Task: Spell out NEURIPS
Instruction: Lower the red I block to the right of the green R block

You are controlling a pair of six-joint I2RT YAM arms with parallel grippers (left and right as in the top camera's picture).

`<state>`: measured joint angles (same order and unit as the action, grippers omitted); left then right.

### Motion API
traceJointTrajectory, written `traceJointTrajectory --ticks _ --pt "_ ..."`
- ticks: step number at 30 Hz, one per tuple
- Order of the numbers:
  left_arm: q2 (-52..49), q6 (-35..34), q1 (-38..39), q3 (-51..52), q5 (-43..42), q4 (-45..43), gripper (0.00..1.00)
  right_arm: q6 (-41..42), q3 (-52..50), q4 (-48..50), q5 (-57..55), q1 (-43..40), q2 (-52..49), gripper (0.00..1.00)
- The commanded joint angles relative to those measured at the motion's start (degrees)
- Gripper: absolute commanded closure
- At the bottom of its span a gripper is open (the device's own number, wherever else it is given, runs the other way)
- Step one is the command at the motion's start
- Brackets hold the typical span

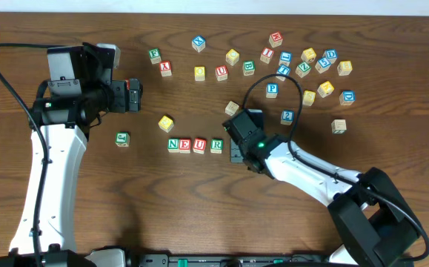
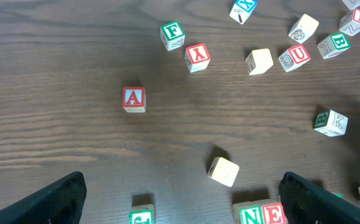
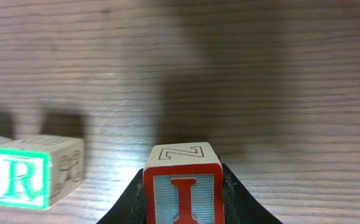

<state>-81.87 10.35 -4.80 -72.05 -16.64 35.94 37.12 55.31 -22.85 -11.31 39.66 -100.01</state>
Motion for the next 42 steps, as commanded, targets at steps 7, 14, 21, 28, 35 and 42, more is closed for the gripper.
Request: traceJointTrajectory --ticks 7,14,21,28,35,42 --pt "0.2 -0.1 -0.2 -1.3 -0.7 0.0 0.02 1.9 -0.4 0.9 -0.3 1.3 0.9 0.78" --pt "0.2 -0.1 -0.2 -1.3 -0.7 0.0 0.02 2.1 -0.4 1.5 -0.3 1.4 -0.1 0.79" --pt "0.2 -0.1 -0.2 -1.3 -0.7 0.0 0.02 2.1 -0.4 2.8 -0.1 2.8 -0.4 0.78" --pt "0.2 -0.1 -0.2 -1.3 -0.7 0.0 0.02 2.3 -0.4 3.2 -0.1 3.3 -0.4 0.78" --pt "0.2 -0.1 -0.2 -1.3 -0.7 0.0 0.02 2.3 -0.4 3.3 -0.1 3.3 -0.4 0.78" --pt "0.2 -0.1 -0.2 -1.3 -0.7 0.0 0.02 2.3 -0.7 3.8 -0.4 3.5 -0.5 0.78"
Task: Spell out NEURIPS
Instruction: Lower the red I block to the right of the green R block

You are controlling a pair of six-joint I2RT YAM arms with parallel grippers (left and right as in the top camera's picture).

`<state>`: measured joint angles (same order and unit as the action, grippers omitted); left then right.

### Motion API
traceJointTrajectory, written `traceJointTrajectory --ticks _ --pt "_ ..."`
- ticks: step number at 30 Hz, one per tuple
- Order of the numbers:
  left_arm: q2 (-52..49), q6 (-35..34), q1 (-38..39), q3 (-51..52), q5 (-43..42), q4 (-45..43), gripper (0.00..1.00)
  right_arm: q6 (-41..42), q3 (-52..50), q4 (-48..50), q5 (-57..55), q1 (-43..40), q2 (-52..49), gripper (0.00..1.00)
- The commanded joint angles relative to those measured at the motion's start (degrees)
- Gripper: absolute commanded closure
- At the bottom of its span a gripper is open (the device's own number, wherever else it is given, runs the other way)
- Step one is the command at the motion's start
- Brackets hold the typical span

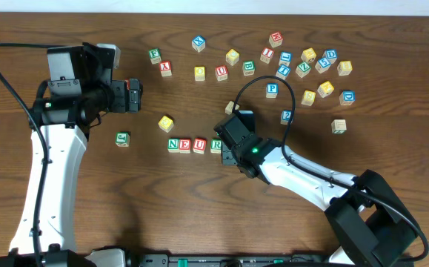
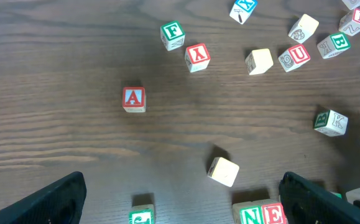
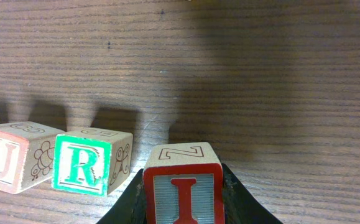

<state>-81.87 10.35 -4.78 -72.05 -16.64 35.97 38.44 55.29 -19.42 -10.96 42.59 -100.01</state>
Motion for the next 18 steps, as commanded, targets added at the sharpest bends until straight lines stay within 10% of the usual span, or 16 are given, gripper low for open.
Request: traceJointTrajectory --ticks 1,18 --pt "0.2 -0.1 -0.2 -1.3 -0.7 0.0 0.02 1.0 -0.7 0.5 -0.7 0.6 -0.5 0.78" --pt "0.2 -0.1 -0.2 -1.3 -0.7 0.0 0.02 1.4 -0.7 2.2 -0.9 1.6 -2.8 0.75"
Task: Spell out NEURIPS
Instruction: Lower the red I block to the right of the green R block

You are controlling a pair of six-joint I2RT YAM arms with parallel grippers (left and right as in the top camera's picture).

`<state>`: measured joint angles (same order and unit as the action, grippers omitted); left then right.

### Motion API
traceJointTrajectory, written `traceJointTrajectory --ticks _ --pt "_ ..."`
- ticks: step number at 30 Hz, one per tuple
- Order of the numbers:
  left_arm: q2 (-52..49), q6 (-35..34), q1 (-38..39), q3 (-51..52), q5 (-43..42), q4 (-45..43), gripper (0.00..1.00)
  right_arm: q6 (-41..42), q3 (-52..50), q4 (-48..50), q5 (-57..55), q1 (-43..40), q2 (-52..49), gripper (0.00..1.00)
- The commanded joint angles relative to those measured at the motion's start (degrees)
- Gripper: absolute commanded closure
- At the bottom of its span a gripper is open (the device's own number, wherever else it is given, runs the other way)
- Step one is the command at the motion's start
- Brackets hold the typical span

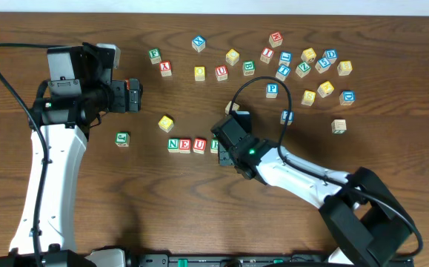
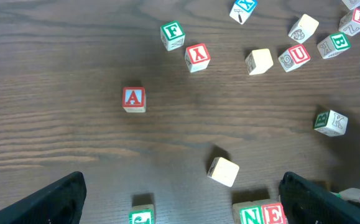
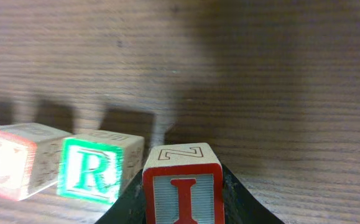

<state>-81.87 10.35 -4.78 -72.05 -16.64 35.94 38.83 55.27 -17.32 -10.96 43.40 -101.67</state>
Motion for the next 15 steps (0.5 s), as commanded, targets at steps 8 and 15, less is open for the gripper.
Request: traceJointTrajectory --ticks 8,15 --pt "0.2 -0.1 -0.2 -1.3 -0.7 0.0 0.02 1.0 -0.6 0.2 -0.9 0.8 -1.1 0.75" --pt "0.2 -0.1 -0.2 -1.3 -0.7 0.0 0.02 1.0 -0.6 1.3 -0.8 0.8 -2.6 0.74"
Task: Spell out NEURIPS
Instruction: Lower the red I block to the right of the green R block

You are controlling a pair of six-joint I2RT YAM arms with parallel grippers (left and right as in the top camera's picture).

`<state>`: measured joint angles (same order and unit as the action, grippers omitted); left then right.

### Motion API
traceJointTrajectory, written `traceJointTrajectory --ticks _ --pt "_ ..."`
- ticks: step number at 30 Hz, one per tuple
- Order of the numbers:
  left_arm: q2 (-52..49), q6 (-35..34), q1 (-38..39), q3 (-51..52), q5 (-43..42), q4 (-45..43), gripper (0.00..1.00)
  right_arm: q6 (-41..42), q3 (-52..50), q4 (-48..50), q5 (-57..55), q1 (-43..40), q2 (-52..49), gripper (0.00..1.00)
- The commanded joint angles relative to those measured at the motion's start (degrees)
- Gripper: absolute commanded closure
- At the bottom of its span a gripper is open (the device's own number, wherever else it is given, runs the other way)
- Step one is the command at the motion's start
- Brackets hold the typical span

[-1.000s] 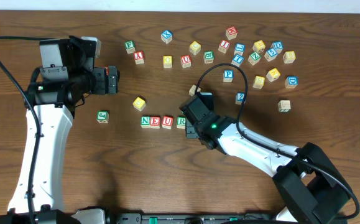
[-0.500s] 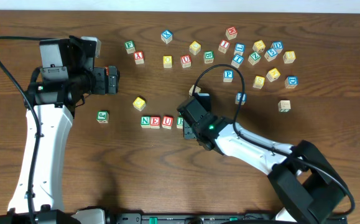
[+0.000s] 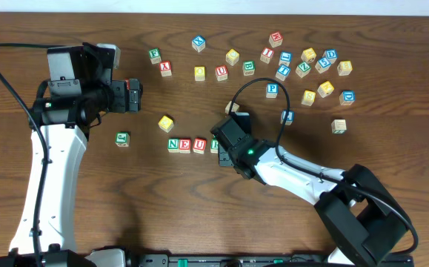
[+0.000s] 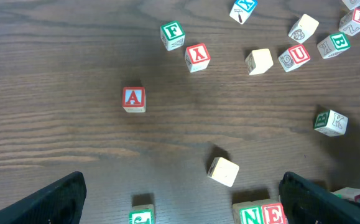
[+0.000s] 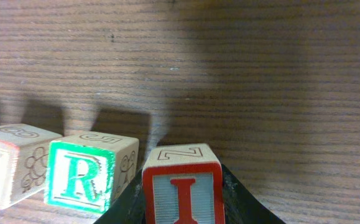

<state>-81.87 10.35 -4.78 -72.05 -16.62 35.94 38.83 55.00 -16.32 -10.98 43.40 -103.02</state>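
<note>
On the table the blocks N (image 3: pixel 173 144), E (image 3: pixel 185 144) and U (image 3: pixel 199 144) form a row, and R (image 3: pixel 214 144) ends it, partly under my right gripper (image 3: pixel 225 152). That gripper (image 5: pixel 183 205) is shut on the red I block (image 5: pixel 183 186), held low and just right of the green R block (image 5: pixel 83 171), with the U block (image 5: pixel 5 165) further left. A blue P block (image 3: pixel 272 89) lies among the loose blocks at the back. My left gripper (image 3: pixel 132 95) hangs open and high, far left of the row, holding nothing (image 4: pixel 180 208).
Several loose letter blocks are scattered along the back right (image 3: pixel 303 63). A yellow block (image 3: pixel 166 122) lies just behind the row and a green block (image 3: pixel 122 139) to its left. A red A block (image 4: pixel 133 99) shows in the left wrist view.
My right gripper with the I block has shifted slightly, and the R block now stands a little nearer on its left. The left arm has not moved.
My right gripper held the I block some way to the right of the R block. Then it was closer, with U and R both in its view. Now the I block hangs right beside R at the row's end. The left arm stayed still.
</note>
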Motion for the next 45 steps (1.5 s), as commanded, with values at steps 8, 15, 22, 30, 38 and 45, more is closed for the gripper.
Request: traceJointTrajectory --ticks 8,15,22,30,38,45 --pt "0.2 -0.1 -0.2 -1.3 -0.7 0.0 0.02 1.0 -0.4 0.3 -0.8 0.8 -1.3 0.72" --pt "0.2 -0.1 -0.2 -1.3 -0.7 0.0 0.02 1.0 -0.4 0.3 -0.8 0.8 -1.3 0.71" --pt "0.2 -0.1 -0.2 -1.3 -0.7 0.0 0.02 1.0 -0.4 0.5 -0.8 0.8 -1.3 0.67" --pt "0.2 -0.1 -0.2 -1.3 -0.7 0.0 0.02 1.0 -0.4 0.5 -0.8 0.8 -1.3 0.63" --pt "0.2 -0.1 -0.2 -1.3 -0.7 0.0 0.02 1.0 -0.4 0.5 -0.8 0.8 -1.2 0.62" --pt "0.2 -0.1 -0.2 -1.3 -0.7 0.0 0.02 1.0 -0.2 0.7 -0.7 0.8 -1.2 0.6"
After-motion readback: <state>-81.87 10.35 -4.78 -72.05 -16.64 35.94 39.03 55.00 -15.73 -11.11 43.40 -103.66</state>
